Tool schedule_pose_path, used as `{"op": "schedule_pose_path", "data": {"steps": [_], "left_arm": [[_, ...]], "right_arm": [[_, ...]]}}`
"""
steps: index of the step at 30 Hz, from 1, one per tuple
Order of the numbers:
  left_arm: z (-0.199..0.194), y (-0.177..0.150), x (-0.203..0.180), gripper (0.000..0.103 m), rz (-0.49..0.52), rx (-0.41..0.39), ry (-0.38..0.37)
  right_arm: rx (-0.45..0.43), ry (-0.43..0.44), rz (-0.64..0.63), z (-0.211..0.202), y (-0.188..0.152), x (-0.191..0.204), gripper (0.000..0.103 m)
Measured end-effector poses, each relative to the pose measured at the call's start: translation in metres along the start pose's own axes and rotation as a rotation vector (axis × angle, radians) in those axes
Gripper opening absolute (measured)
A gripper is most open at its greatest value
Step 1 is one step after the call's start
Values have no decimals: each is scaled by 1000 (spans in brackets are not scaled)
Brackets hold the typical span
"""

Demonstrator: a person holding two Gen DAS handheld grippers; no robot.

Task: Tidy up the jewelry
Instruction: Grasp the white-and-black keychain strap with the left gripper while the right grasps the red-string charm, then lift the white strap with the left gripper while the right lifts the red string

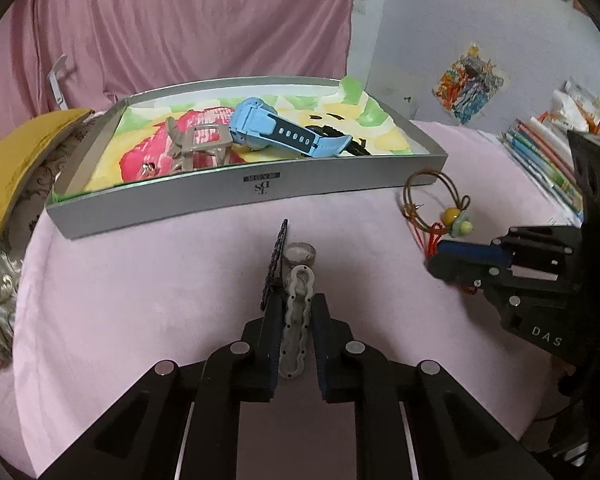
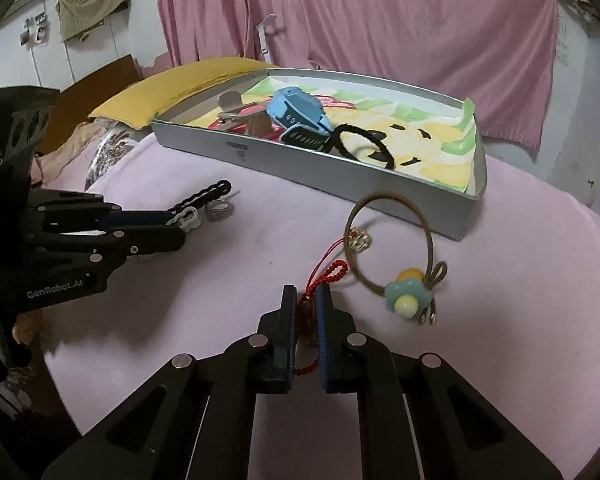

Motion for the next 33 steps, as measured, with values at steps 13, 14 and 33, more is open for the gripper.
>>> {"op": "schedule_pose_path", "data": {"steps": [13, 14, 33], "left_arm": [[-11, -18, -8, 14, -77, -13, -128], [-11, -19, -9, 14, -75, -10, -127], [-19, -29, -14, 15, -50, -7, -91]], "right_arm": [[-59, 35, 20, -22, -3, 7, 7], [-59, 34, 23, -22, -4, 6, 7], [-37, 45, 39, -15, -9, 6, 7]]}}
Point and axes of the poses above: each gripper's, at about its wrist camera, not at the fingertips, and z roughly the way its jaws point, x to its left, y to its top, the point moved 3 cm from there along z, roughly the way its jaws point, and after that the axes turned 5 degrees about -y, right-handed, at the moved point
